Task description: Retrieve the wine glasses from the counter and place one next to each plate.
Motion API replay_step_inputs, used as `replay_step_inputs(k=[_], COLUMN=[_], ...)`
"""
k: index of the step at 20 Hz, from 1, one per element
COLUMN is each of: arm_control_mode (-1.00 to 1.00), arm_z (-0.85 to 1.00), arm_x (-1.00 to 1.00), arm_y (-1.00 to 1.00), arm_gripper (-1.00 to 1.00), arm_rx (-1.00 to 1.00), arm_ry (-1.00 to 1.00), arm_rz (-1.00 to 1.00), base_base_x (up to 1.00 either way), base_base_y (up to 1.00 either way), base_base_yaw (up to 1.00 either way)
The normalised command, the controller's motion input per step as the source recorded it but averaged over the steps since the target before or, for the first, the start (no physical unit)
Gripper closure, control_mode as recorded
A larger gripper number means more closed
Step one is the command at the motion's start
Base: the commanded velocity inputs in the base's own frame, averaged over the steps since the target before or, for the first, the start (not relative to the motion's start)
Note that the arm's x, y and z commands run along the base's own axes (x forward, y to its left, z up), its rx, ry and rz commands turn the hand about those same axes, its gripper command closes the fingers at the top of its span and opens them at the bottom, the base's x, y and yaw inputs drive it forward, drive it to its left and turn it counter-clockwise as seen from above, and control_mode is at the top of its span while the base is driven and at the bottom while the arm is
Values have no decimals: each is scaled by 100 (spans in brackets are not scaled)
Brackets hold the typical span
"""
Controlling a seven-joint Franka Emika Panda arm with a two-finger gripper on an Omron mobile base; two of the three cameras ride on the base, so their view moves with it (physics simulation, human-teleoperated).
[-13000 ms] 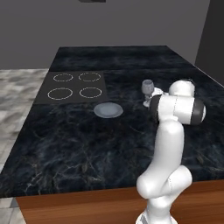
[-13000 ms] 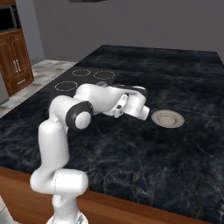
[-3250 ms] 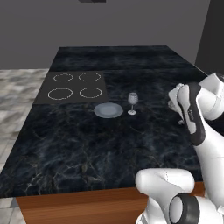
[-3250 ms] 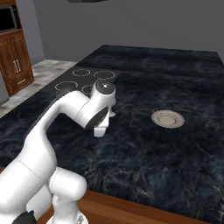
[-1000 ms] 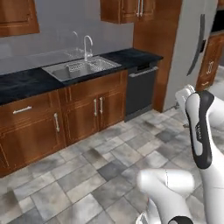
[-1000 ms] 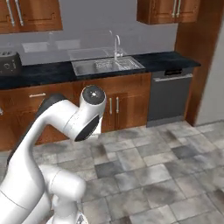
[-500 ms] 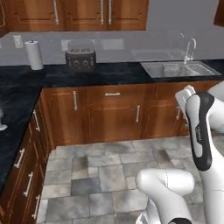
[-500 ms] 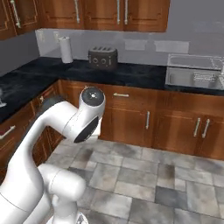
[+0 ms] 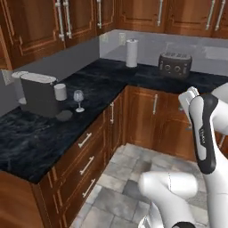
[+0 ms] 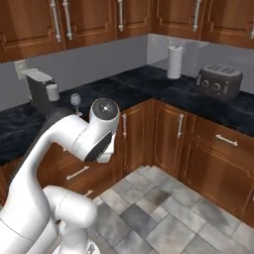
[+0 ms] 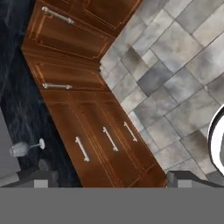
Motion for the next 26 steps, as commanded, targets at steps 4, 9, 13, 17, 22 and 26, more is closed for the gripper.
replay_step_inputs(k=[4,9,13,17,22,26], arm_control_mode=[100,100,100,100,100,100], arm_z=[0,0,0,0,0,0], arm_x=[0,0,0,0,0,0], arm_y=[0,0,0,0,0,0], arm_gripper=[-100,-100,-100,-100,-100,-100], arm_rx=[0,0,0,0,0,0], arm_ry=[0,0,0,0,0,0], arm_rz=[0,0,0,0,0,0], base_base_x=[60,60,41,4,-6,4], base_base_y=[-5,-5,-47,-77,-95,-73], base_base_yaw=[81,79,57,39,11,26])
